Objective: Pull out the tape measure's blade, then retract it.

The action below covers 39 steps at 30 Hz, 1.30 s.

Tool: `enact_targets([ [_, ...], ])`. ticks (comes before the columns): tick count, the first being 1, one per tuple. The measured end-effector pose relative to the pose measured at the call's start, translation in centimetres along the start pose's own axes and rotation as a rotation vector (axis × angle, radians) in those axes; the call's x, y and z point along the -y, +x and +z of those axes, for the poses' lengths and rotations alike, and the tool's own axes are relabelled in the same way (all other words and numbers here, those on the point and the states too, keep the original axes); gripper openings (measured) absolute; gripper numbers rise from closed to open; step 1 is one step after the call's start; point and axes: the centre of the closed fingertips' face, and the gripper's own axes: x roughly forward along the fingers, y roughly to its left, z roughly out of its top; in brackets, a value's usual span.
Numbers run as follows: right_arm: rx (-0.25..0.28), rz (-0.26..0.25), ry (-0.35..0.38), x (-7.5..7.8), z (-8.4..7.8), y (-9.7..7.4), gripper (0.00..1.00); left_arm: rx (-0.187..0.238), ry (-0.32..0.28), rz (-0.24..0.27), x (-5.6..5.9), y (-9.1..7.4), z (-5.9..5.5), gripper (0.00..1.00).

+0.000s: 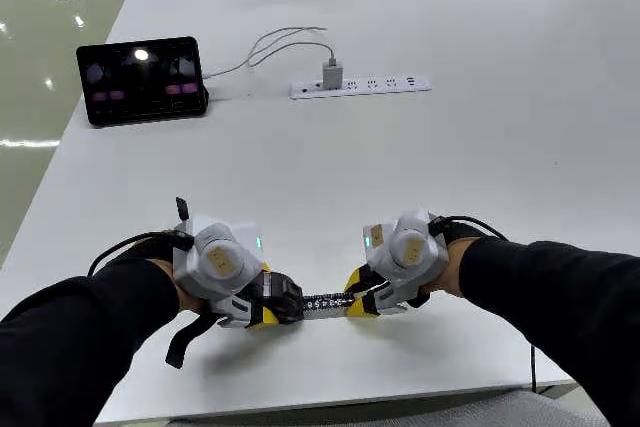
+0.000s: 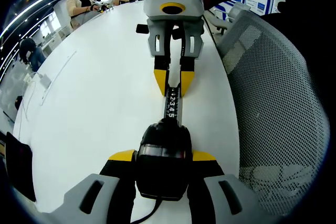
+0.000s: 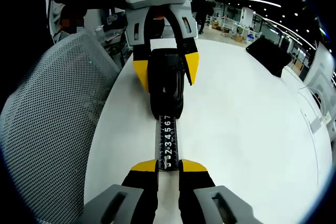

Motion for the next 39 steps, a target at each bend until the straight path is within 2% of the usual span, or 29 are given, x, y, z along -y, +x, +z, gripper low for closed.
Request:
enact_targets([
  [39,-0.018,-0.004,0.001,0.0,-1.5,-1.2,0.11,0.005,0.000,0.005,0.0,0.1,0.1,0.32],
])
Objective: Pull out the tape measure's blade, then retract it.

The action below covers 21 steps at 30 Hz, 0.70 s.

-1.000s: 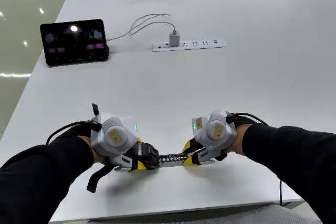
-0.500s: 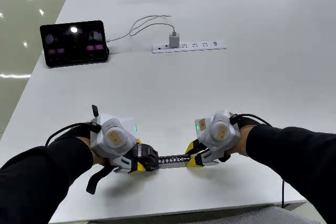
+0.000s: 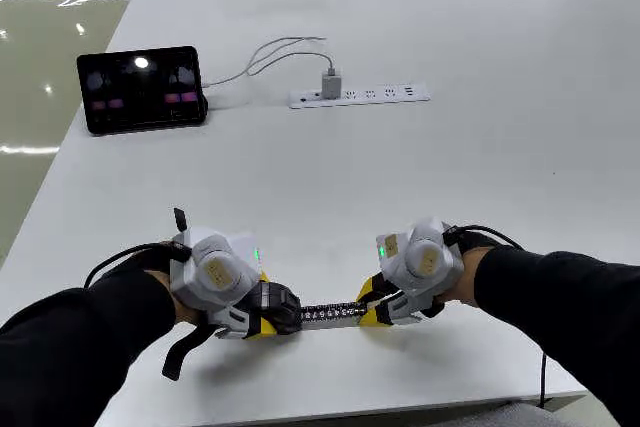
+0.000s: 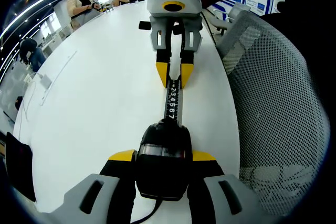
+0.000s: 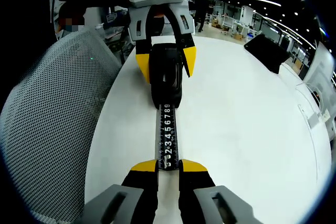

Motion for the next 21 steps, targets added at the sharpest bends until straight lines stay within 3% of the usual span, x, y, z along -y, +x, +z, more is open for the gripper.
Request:
enact_targets([
  [21,-0.007,-0.002,0.016,0.3,-1.5,-1.2,0.11,0.006,-0.008,0.004,0.0,0.0,0.1,0.32],
])
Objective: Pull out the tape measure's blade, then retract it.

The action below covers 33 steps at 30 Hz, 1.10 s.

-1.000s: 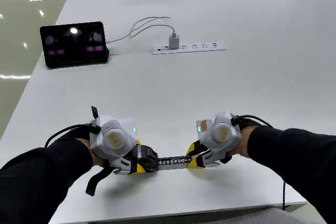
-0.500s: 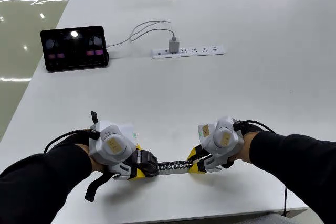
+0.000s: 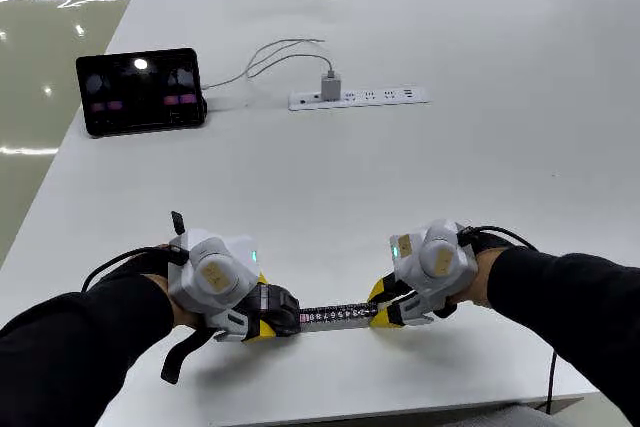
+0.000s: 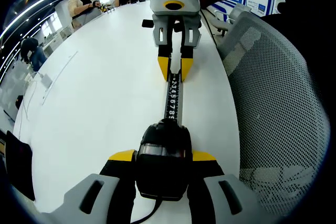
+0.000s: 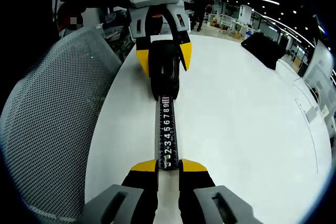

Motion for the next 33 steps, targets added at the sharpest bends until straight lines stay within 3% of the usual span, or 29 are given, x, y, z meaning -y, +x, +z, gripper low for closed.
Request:
enact_targets([
  [33,-0.018,-0.013,0.008,0.2,-2.0,-1.6,0.11,0.003,-0.003,0.004,-0.1,0.0,0.0,0.32],
])
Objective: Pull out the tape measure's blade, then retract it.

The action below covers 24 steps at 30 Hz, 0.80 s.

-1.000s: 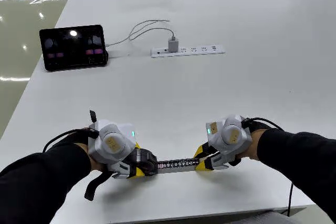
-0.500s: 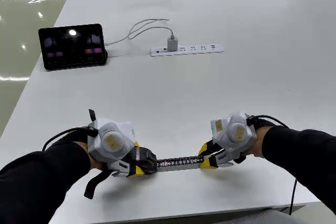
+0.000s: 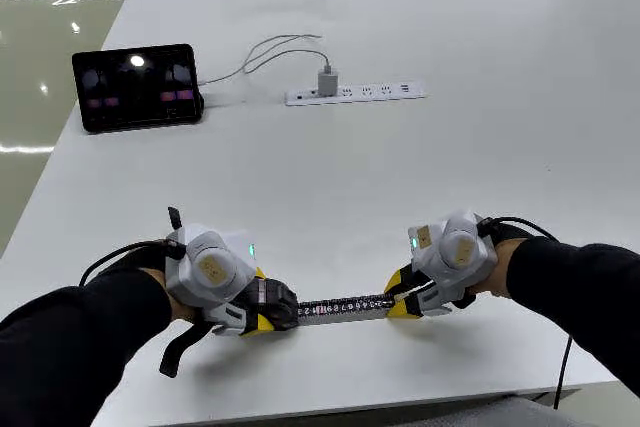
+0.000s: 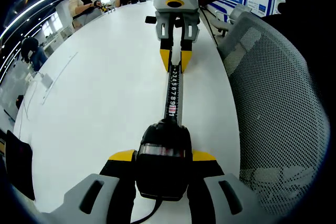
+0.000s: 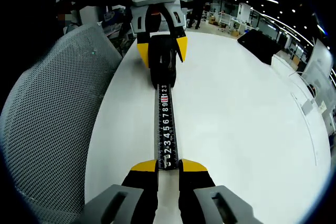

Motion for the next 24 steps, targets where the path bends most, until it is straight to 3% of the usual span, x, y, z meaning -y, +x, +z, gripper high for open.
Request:
enact_targets([
  [24,-0.006,-0.004,-0.003,0.02,-0.81,-0.50,0.11,-0.002,0.000,0.001,-0.04,-0.02,0.00,0.32],
])
